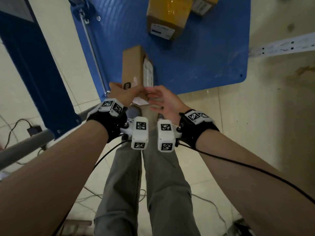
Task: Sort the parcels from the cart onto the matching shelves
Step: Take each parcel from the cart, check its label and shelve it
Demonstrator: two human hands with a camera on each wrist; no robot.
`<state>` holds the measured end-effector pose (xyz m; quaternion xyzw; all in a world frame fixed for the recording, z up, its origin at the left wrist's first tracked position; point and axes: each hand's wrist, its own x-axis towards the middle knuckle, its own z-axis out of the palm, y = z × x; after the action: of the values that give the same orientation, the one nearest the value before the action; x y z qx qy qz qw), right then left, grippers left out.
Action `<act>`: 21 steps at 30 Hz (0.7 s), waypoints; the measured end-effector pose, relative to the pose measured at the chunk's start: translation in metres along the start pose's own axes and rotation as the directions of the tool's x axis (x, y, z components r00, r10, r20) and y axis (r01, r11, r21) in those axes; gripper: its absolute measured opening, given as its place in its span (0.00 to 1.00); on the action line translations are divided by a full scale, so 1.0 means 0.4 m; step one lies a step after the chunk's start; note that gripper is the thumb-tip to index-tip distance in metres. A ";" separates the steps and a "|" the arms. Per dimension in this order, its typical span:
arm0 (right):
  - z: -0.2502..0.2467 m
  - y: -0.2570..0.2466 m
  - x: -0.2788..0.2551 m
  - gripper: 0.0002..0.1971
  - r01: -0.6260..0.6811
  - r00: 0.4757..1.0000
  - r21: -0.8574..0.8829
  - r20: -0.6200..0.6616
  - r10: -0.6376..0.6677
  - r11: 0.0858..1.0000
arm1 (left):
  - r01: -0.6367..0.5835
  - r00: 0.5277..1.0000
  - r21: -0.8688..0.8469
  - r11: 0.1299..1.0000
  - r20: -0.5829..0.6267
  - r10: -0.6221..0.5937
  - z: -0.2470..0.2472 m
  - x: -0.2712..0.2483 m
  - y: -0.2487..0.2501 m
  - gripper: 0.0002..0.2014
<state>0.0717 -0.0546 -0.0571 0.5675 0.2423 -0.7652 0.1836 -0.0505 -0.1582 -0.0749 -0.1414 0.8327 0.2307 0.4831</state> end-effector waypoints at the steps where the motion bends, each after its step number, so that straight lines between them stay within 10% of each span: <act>1: -0.012 0.007 -0.019 0.19 0.002 1.000 0.017 -0.003 -0.002 1.000 | 0.017 1.000 -0.010 1.000 0.016 -0.017 0.000 -0.021 0.000 0.50; 8: -0.108 0.021 -0.133 0.08 0.061 0.965 0.124 -0.259 -0.027 0.990 | 0.026 0.983 -0.057 0.998 0.185 -0.015 -0.004 -0.131 -0.002 0.28; 21: -0.173 0.109 -0.220 0.14 0.033 0.989 0.401 -0.142 0.026 0.916 | 0.019 0.882 0.107 0.994 0.466 -0.067 -0.015 -0.301 0.055 0.28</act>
<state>0.1754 -0.0495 0.0036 0.6466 0.0936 -0.7558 0.0437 -0.0055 -0.1408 0.0377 -0.0756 0.6985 0.2054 0.6814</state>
